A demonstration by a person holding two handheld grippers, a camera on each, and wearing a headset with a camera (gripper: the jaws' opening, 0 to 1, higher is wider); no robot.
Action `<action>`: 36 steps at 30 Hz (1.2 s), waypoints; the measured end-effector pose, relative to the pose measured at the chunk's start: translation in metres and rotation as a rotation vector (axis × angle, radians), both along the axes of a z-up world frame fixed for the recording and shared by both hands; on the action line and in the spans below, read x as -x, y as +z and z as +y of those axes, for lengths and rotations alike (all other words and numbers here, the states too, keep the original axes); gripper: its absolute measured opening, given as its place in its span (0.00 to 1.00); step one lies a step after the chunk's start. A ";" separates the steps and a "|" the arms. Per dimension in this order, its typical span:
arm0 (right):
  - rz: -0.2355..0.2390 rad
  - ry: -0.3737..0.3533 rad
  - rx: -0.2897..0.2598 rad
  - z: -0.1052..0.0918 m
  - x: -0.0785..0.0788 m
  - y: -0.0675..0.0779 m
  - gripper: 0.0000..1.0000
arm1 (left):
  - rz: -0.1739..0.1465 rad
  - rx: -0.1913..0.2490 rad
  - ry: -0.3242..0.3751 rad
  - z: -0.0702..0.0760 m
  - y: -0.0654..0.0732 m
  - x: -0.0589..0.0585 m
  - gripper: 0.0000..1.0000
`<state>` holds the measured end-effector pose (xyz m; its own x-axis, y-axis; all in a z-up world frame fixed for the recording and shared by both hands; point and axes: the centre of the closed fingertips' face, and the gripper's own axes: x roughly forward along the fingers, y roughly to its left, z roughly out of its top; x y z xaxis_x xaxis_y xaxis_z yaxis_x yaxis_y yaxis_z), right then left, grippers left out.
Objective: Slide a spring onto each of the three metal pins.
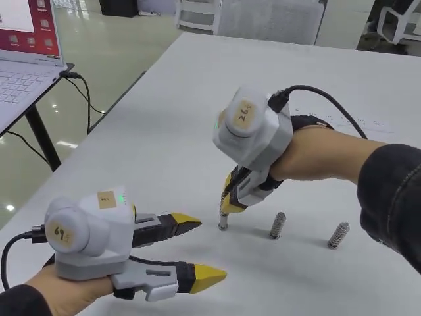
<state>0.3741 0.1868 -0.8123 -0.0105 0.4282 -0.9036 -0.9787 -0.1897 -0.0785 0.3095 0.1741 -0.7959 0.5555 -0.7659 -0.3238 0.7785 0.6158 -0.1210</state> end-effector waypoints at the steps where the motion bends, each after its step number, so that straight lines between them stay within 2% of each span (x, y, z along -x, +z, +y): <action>1: 0.001 0.000 0.001 0.000 0.000 -0.002 0.08 | 0.000 0.000 0.001 0.000 0.000 0.000 0.48; 13: 0.025 -0.009 0.022 -0.001 0.004 -0.025 0.08 | 0.003 -0.007 0.010 0.004 -0.002 -0.001 0.48; 23: 0.040 0.001 0.037 0.000 0.013 -0.030 0.08 | 0.007 -0.010 0.010 0.003 -0.004 -0.001 0.48; 31: 0.048 0.008 0.037 0.001 0.014 -0.031 0.09 | 0.008 -0.013 0.013 0.004 -0.005 -0.001 0.48; 36: 0.055 0.011 0.039 0.001 0.017 -0.034 0.16 | 0.006 -0.014 0.014 0.004 -0.004 -0.001 0.48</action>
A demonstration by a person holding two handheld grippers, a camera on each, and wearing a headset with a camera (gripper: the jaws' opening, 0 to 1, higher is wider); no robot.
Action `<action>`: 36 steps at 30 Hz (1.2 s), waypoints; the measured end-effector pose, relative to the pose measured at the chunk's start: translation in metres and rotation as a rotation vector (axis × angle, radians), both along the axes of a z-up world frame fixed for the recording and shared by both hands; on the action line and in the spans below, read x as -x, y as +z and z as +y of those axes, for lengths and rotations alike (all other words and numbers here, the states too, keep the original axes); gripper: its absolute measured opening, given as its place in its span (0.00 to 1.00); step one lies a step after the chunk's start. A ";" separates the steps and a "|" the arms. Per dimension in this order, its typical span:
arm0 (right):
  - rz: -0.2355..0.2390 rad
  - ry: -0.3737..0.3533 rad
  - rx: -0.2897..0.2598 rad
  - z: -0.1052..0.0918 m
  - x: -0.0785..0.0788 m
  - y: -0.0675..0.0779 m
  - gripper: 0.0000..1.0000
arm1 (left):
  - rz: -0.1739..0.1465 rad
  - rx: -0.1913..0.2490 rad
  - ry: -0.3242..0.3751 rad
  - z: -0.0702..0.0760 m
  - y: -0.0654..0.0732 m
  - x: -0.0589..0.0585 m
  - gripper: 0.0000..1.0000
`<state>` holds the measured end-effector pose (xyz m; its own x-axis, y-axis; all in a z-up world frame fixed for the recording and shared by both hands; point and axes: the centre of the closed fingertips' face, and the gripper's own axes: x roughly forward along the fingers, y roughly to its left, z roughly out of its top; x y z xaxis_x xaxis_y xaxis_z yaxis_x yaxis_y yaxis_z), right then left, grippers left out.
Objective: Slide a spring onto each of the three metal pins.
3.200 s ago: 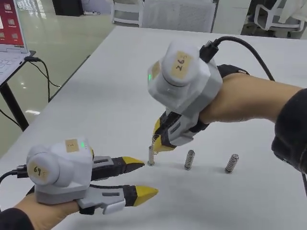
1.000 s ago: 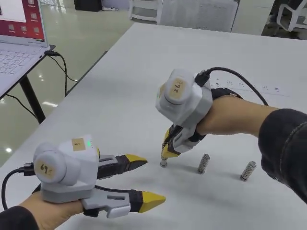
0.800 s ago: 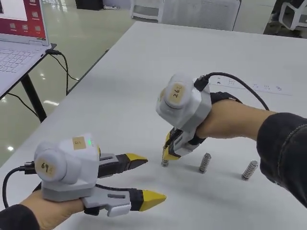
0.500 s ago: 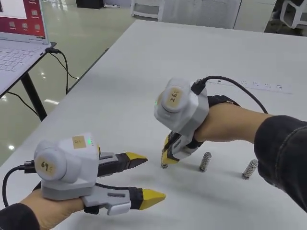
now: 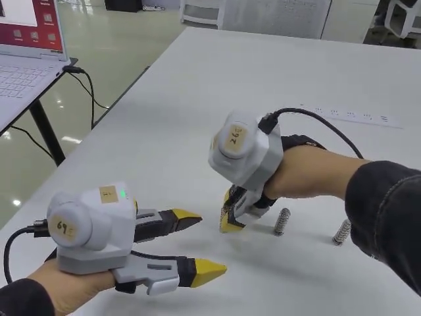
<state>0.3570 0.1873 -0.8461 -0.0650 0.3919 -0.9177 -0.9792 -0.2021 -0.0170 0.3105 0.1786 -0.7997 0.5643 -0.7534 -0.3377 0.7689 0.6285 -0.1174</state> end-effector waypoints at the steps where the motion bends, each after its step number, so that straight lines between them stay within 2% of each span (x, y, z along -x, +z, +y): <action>1: -0.001 0.002 0.000 0.000 0.000 0.000 0.16 | 0.000 0.000 0.001 0.000 0.000 0.000 0.48; 14: -0.002 -0.038 -0.032 -0.010 -0.008 0.008 0.28 | -0.004 -0.002 0.006 0.001 0.001 -0.003 0.48; 28: -0.013 -0.129 -0.118 -0.033 -0.020 0.025 0.37 | -0.008 -0.011 0.002 -0.001 0.004 -0.005 0.49; 36: -0.043 -0.166 -0.157 -0.045 -0.025 0.037 0.39 | -0.010 -0.017 0.000 -0.003 0.006 -0.005 0.49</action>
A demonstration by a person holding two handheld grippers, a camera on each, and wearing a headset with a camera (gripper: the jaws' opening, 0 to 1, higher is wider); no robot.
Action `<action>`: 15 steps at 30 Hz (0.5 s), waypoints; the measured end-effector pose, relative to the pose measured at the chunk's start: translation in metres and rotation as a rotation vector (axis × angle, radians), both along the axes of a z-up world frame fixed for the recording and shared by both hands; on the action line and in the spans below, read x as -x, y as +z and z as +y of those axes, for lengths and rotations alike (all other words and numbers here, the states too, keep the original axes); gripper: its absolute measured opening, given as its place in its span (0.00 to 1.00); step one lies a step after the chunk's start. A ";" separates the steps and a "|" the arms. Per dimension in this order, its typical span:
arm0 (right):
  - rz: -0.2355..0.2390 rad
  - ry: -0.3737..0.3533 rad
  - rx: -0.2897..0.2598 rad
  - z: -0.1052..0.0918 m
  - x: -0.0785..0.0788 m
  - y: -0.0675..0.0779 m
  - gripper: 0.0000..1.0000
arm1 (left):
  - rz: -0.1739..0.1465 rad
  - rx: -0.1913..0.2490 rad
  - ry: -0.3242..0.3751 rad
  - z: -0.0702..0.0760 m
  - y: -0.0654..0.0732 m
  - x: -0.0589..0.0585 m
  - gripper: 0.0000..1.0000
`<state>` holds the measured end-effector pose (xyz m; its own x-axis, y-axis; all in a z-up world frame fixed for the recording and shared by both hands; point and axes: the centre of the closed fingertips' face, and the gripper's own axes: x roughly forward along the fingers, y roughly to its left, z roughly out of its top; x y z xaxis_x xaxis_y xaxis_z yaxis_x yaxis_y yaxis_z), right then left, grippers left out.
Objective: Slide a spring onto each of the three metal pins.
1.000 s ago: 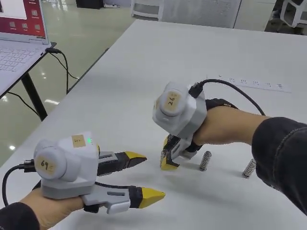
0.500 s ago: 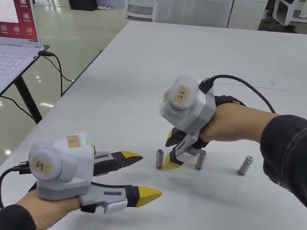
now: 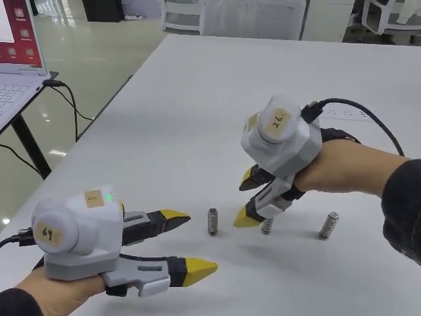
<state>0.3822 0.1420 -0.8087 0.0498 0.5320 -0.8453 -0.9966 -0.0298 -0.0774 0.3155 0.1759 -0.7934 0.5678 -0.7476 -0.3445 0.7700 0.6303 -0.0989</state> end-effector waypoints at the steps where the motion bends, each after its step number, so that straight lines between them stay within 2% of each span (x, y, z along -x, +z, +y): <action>1: -0.004 -0.007 -0.005 -0.002 -0.001 0.001 0.40 | 0.000 -0.001 0.000 0.000 0.000 0.000 0.49; 15: -0.035 -0.108 -0.081 -0.031 -0.011 0.018 0.46 | -0.002 -0.001 0.007 -0.002 0.000 -0.002 0.51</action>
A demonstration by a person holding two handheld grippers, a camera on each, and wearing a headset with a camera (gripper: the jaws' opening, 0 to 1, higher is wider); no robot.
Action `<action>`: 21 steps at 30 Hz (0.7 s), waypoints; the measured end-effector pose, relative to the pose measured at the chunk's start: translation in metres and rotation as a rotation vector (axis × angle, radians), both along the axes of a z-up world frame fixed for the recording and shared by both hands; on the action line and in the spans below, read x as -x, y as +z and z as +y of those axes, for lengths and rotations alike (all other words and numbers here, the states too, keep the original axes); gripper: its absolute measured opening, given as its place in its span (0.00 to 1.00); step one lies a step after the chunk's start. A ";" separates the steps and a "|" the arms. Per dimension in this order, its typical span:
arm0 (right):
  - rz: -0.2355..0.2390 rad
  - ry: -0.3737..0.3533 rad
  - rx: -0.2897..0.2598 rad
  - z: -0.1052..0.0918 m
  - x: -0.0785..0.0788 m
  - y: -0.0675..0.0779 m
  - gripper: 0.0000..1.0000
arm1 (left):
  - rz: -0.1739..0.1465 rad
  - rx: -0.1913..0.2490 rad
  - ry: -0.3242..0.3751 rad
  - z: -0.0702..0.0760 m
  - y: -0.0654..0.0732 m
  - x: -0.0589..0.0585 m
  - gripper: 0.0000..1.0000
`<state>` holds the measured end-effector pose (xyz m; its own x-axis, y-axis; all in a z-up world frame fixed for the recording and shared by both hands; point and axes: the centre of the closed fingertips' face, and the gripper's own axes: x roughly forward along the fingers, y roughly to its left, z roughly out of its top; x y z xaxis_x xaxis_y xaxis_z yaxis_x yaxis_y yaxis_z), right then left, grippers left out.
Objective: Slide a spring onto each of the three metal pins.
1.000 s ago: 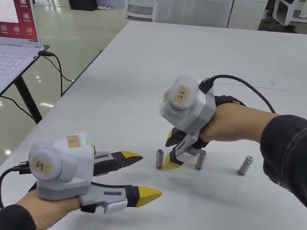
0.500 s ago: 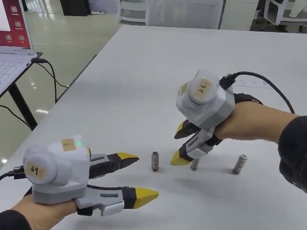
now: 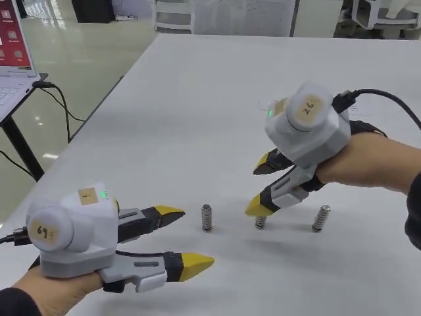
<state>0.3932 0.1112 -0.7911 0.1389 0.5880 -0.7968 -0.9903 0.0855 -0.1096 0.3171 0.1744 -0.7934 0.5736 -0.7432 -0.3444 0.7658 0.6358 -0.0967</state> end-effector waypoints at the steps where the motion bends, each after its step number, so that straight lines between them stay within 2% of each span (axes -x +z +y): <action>1: -0.006 -0.007 -0.007 -0.002 -0.001 0.002 0.46 | -0.001 0.000 0.000 0.000 0.000 0.000 0.51; 14: -0.043 -0.099 -0.097 -0.027 0.000 0.021 0.50 | -0.007 0.007 0.013 0.002 0.002 -0.003 0.53; 21: -0.053 -0.149 -0.132 -0.044 0.000 0.025 0.51 | -0.009 0.008 0.015 0.001 0.003 -0.004 0.55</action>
